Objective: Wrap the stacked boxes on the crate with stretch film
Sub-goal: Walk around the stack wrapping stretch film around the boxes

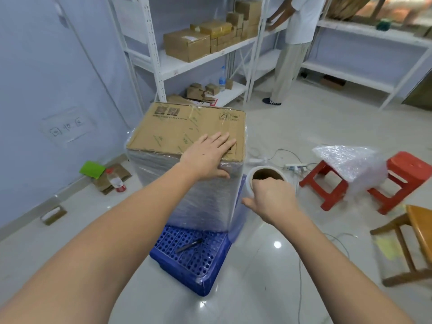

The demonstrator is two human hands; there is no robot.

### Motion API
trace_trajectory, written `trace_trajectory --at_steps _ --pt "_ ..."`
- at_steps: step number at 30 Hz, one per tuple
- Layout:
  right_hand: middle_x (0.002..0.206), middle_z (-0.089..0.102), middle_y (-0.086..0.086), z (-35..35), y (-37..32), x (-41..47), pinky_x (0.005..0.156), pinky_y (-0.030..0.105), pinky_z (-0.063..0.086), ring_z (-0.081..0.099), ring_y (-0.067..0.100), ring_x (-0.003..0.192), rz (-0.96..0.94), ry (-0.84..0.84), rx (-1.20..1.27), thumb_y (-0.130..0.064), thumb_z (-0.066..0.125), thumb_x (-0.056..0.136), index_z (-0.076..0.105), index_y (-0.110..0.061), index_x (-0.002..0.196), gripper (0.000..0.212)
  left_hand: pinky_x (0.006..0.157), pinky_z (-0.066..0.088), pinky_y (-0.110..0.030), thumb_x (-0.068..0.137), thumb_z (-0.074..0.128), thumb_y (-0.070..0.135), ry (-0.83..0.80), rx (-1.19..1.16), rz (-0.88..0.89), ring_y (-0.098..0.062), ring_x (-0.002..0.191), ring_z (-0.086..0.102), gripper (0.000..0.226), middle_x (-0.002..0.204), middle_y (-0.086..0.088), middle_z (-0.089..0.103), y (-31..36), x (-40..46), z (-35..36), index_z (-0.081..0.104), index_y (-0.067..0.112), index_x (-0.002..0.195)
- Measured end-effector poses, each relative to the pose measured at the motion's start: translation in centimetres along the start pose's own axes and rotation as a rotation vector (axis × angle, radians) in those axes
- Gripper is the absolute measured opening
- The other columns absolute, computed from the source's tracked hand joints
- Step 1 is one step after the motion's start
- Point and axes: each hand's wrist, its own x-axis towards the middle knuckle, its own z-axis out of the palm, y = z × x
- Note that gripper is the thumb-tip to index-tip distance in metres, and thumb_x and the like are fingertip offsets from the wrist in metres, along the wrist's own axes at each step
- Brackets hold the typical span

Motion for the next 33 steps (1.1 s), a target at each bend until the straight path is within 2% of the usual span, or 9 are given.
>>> trace_trajectory --at_steps 5,8,11,14,20,23,25,31,33 --pt "0.07 0.049 -0.009 0.0 -0.3 -2.4 0.056 0.029 0.039 0.051 0.014 0.064 -0.182 -0.046 -0.016 -0.05 0.058 0.089 0.045 -0.024 0.077 0.032 0.129 0.007 -0.044 0.086 0.059 0.077 0.011 0.002 -0.007 -0.02 0.16 0.004 0.11 0.174 0.001 0.001 -0.1 0.2 0.3 0.001 0.028 0.166" --pt "0.073 0.047 -0.008 -0.5 -0.8 -3.7 0.062 0.031 0.039 0.049 0.018 0.071 -0.29 -0.089 -0.001 -0.052 0.057 0.09 0.044 -0.026 0.081 0.031 0.129 0.007 -0.045 0.087 0.06 0.075 0.018 0.001 -0.003 -0.02 0.16 0.004 0.109 0.174 0.001 0.001 -0.1 0.0 0.4 0.001 0.028 0.166" --pt "0.085 0.062 -0.003 -1.1 -1.7 -4.4 0.074 0.033 0.047 0.054 0.022 0.085 -0.445 -0.108 0.006 -0.051 0.061 0.087 0.055 -0.026 0.089 0.026 0.13 0.007 -0.045 0.086 0.06 0.075 0.019 0.005 -0.012 -0.02 0.16 0.003 0.11 0.174 0.001 0.001 -0.1 -0.2 0.3 0.001 0.027 0.166" --pt "0.094 0.068 0.0 -1.2 -2.7 -4.6 0.083 0.036 0.049 0.055 0.023 0.093 -0.553 -0.126 -0.032 -0.047 0.063 0.088 0.062 -0.023 0.1 0.028 0.13 0.008 -0.045 0.085 0.06 0.076 0.024 -0.003 -0.018 -0.02 0.16 0.003 0.111 0.174 0.001 0.001 0.0 -0.3 0.4 0.001 0.028 0.166" --pt "0.106 0.067 0.005 -1.1 -3.1 -5.6 0.084 0.037 0.049 0.058 0.028 0.099 -0.465 -0.08 -0.011 -0.035 0.059 0.095 0.051 -0.016 0.12 0.033 0.13 0.008 -0.045 0.085 0.06 0.077 0.026 -0.012 -0.024 -0.02 0.16 0.004 0.111 0.174 0.002 0.003 0.1 0.0 0.4 0.002 0.029 0.166" --pt "0.092 0.067 0.006 -0.8 -3.8 -6.0 0.07 0.034 0.037 0.058 0.027 0.084 -0.39 -0.067 -0.004 -0.063 0.045 0.094 0.048 -0.015 0.112 0.051 0.13 0.008 -0.045 0.084 0.059 0.078 0.02 -0.018 -0.029 -0.02 0.16 0.004 0.111 0.174 0.002 0.002 0.0 -0.2 0.4 0.002 0.029 0.166" --pt "0.085 0.067 0.005 -0.7 -4.3 -5.9 0.067 0.035 0.032 0.059 0.026 0.076 -0.326 -0.065 -0.03 -0.071 0.037 0.092 0.046 -0.015 0.107 0.059 0.13 0.007 -0.045 0.084 0.06 0.078 0.02 -0.017 -0.032 -0.02 0.16 0.004 0.111 0.174 0.002 0.002 0.0 -0.3 0.4 0.002 0.029 0.166" --pt "0.092 0.065 0.003 -0.6 -5.4 -6.4 0.074 0.034 0.039 0.057 0.025 0.084 -0.192 -0.046 0.042 -0.048 0.046 0.099 0.051 -0.017 0.106 0.032 0.129 0.006 -0.045 0.084 0.062 0.076 0.007 -0.028 -0.03 -0.019 0.16 0.003 0.111 0.174 0.003 0.002 0.1 -0.3 -0.1 0.003 0.029 0.166" --pt "0.087 0.066 0.002 -0.2 -6.4 -6.6 0.075 0.035 0.04 0.06 0.025 0.075 -0.162 -0.046 -0.019 -0.036 0.053 0.097 0.05 -0.013 0.109 0.026 0.129 0.008 -0.047 0.082 0.066 0.075 0.002 -0.047 -0.022 -0.02 0.16 0.004 0.113 0.174 0.002 0.004 -0.1 0.0 -0.2 0.005 0.029 0.166"
